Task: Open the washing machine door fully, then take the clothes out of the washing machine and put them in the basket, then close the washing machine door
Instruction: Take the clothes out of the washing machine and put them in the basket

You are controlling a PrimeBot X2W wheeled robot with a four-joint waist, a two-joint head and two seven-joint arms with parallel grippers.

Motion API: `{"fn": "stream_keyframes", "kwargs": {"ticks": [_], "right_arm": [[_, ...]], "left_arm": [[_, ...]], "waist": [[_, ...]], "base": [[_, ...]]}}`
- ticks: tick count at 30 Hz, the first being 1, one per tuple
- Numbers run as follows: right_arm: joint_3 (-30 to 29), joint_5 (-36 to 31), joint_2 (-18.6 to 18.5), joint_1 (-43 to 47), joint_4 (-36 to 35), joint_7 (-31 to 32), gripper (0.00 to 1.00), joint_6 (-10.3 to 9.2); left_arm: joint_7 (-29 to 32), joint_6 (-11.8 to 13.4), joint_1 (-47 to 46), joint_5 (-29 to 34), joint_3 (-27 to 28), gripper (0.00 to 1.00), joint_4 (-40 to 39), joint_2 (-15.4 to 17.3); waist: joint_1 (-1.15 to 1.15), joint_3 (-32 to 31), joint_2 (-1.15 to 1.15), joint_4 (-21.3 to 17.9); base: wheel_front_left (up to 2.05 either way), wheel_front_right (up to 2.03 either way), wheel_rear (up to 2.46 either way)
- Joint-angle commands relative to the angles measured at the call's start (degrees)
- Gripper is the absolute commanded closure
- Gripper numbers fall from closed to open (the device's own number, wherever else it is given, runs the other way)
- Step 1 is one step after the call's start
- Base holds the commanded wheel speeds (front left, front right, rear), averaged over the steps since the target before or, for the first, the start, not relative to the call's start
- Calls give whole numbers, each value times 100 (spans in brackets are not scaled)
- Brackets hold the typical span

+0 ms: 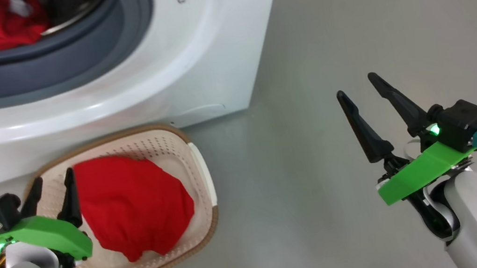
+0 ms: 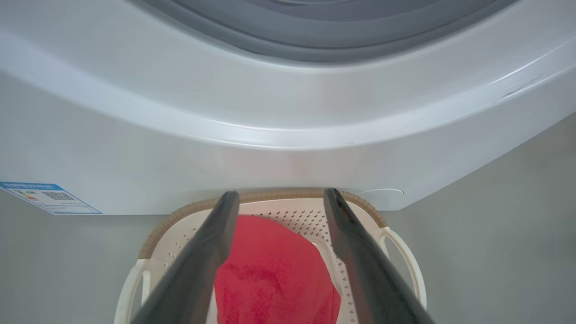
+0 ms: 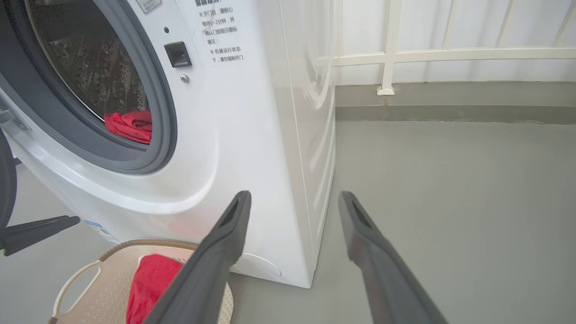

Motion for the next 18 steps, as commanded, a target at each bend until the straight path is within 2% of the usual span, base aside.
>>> {"fn": "stream_keyframes", "kwargs": {"ticks": [1,9,18], "right_arm": [[57,42,-58,167,-102,-43,0,9],[14,93,-211,419,-62,-43,0,9],[-36,190,-365,823,-36,-43,0,9]], "left_arm": [[-47,-18,133,192,348,0,-230,167],[-47,-18,740,1064,1441,0,-1320,-58],[-47,-18,1753,1765,2264,0,-2556,-331]], "waist": [[0,-268,0,199],[0,-729,0,421],[0,-1273,0,546]], "base": [[0,0,0],[0,0,0],[0,0,0]]}}
